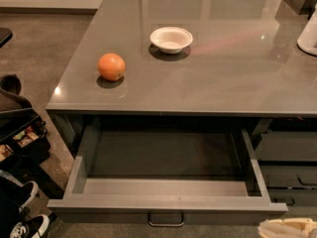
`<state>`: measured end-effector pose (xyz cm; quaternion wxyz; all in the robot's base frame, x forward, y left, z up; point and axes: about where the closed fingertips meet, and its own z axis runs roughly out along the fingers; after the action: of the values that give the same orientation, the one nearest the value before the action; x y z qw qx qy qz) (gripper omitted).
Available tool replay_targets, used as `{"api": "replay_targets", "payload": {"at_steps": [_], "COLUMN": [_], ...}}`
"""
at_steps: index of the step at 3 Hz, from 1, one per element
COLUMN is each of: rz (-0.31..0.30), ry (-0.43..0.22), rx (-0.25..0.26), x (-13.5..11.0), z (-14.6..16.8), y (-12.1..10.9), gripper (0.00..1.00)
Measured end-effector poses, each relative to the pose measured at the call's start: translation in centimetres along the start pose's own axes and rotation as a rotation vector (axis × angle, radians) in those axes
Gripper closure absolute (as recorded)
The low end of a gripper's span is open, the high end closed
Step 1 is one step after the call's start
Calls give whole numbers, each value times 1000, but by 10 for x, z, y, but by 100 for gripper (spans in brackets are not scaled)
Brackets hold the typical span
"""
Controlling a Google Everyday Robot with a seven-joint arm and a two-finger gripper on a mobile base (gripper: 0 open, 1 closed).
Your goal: Close top drawer
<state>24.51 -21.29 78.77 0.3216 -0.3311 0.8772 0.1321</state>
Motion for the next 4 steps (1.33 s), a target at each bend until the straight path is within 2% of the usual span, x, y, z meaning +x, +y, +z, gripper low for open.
{"api": "replay_targets", "payload": {"at_steps": [1, 2, 3, 4], "rz": [115, 158, 142, 109], "ry": [-71, -128, -175, -227], "rx": [-2, 1, -7, -24], "x": [46, 65, 65, 52], "z": [34, 65, 96, 126], "y": [-6, -19, -36, -46], "gripper": [100, 100, 100, 100]}}
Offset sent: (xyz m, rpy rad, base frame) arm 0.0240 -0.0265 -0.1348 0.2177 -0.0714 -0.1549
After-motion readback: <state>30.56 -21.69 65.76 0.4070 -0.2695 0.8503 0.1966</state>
